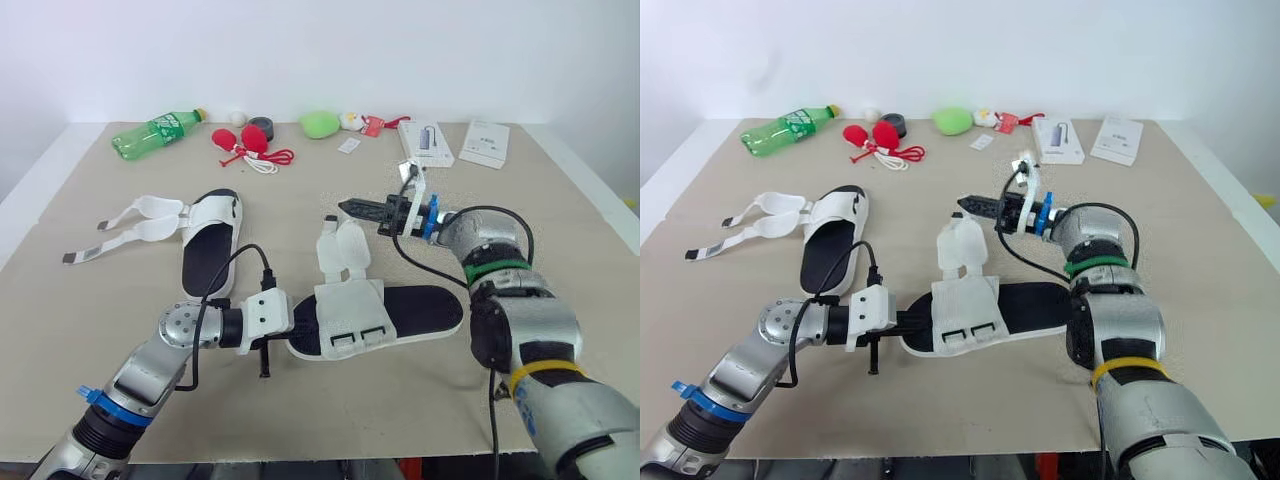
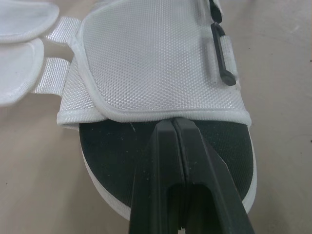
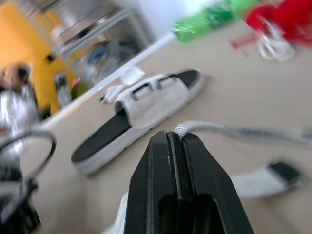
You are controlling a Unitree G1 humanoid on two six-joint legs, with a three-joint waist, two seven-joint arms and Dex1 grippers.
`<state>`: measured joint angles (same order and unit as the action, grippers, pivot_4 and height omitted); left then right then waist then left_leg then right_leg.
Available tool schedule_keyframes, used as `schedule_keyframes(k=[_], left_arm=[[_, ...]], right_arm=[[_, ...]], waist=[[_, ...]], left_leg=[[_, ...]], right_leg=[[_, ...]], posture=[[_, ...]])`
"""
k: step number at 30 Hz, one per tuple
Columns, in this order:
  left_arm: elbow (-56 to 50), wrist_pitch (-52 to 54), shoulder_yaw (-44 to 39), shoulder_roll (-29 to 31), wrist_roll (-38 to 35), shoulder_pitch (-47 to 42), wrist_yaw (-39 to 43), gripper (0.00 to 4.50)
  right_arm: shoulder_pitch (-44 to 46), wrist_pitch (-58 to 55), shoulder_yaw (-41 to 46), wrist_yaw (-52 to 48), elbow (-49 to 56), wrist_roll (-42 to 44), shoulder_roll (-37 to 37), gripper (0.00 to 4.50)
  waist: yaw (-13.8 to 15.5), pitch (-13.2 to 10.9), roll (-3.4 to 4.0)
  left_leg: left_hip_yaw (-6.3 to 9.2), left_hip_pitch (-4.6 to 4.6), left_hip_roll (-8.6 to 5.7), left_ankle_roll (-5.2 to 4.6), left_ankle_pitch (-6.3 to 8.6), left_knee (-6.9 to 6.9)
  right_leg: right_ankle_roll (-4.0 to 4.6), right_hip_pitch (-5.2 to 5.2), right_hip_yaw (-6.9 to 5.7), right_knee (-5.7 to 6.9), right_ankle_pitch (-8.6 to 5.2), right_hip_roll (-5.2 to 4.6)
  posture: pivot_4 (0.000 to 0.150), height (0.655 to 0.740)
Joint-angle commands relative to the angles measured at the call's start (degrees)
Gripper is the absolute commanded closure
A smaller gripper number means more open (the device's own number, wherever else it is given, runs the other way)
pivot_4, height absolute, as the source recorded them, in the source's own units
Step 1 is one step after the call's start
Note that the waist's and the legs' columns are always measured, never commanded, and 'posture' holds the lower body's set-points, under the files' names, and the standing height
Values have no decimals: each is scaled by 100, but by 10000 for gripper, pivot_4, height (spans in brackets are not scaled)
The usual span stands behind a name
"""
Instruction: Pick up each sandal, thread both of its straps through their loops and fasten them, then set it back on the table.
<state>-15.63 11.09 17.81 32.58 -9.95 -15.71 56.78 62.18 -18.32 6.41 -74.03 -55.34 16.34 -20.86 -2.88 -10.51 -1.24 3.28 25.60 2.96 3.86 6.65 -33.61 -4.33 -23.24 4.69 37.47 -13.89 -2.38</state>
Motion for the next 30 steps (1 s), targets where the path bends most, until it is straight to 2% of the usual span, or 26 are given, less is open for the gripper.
schedule_keyframes(k=[1, 4, 11, 16, 24, 27, 30], left_arm=[[-69, -65, -46, 42, -23, 45, 45, 45000], [-52, -66, -41, 61, -40, 39, 90, 45000], [152, -129, -67, 106, -9, -78, 223, 45000], [323, -267, -48, 130, 71, -160, 315, 45000], [359, -325, -61, 146, 70, -158, 366, 45000], [355, -317, -69, 156, 75, -149, 378, 45000], [364, -321, -79, 163, 79, -150, 384, 45000]], right_arm=[[-646, 1752, 39, -146, 1169, -5, 33, 44578], [-1263, 3233, -135, -431, 1740, -157, -21, 44578], [-1945, 5138, -210, -851, 2361, 67, -143, 44578], [-2291, 6553, -638, -1686, 2903, 475, -236, 44578], [-2360, 9863, -2888, -1847, 2785, 974, -1583, 44578], [-2243, 10352, -3354, -1763, 2546, 1237, -1828, 44578], [-2097, 10495, -3584, -1500, 2286, 1383, -1918, 34169]], waist=[[2, 0, 0], [1, 0, 1], [3, 0, 1], [3, 0, 1], [6, 0, 1], [7, 0, 1], [5, 0, 0]], left_leg=[[1, 0, 0, 0, 0, 0], [-2, -1, 0, 0, 0, 2], [-2, -19, 2, 2, -2, 1], [-4, -39, 4, 3, -2, 1], [-13, -53, 3, 3, -3, 0], [-14, -57, 3, 3, -3, 0], [-14, -68, 4, 2, -3, 0]], right_leg=[[0, 1, -1, 0, 0, 1], [0, 0, 2, -1, -1, 0], [5, 13, 3, 0, 1, 0], [29, 29, 5, 0, -10, 1], [35, 41, 16, -1, -12, -2], [36, 44, 18, -1, -13, -3], [39, 54, 19, -1, -12, -2]], posture=[[1500, 7400], [1500, 7400], [1500, 7400], [1500, 7400], [1500, 7400], [1500, 7400], [1500, 7400]])
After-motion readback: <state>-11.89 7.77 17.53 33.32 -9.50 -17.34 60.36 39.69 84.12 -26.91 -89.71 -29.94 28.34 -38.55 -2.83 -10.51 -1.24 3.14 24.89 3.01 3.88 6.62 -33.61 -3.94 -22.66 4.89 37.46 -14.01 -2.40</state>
